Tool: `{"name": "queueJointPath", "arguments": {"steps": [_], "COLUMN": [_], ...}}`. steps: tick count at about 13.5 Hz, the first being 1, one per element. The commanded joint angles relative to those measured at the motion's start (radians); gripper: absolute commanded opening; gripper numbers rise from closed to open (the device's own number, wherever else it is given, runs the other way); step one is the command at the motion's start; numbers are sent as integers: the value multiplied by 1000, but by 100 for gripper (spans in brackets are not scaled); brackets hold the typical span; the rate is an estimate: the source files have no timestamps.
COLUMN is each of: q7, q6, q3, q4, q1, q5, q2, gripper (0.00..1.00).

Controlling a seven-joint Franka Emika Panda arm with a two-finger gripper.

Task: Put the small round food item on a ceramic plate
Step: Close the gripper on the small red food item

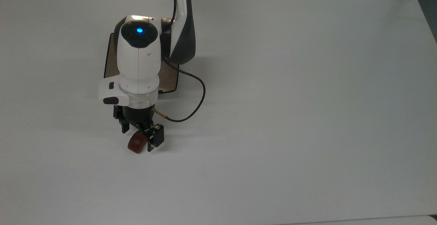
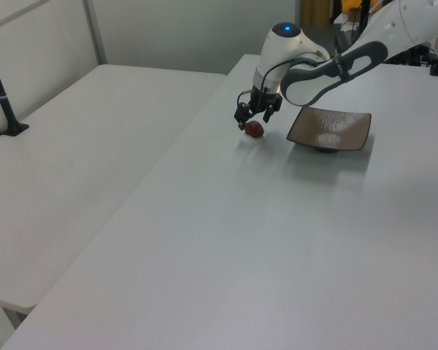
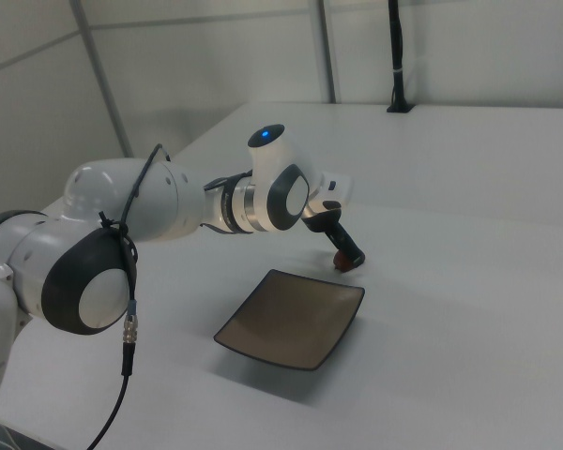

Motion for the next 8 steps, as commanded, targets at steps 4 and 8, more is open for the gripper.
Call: {"name": "queueJointPath", "arguments": {"steps": [4, 8], "q7": [21, 2], "q6": [12, -3], "q3": [6, 16], "q4": [30, 25], "q1": [2, -13], "q5": [-50, -53], "q2": [34, 6], "gripper": [4, 4]}}
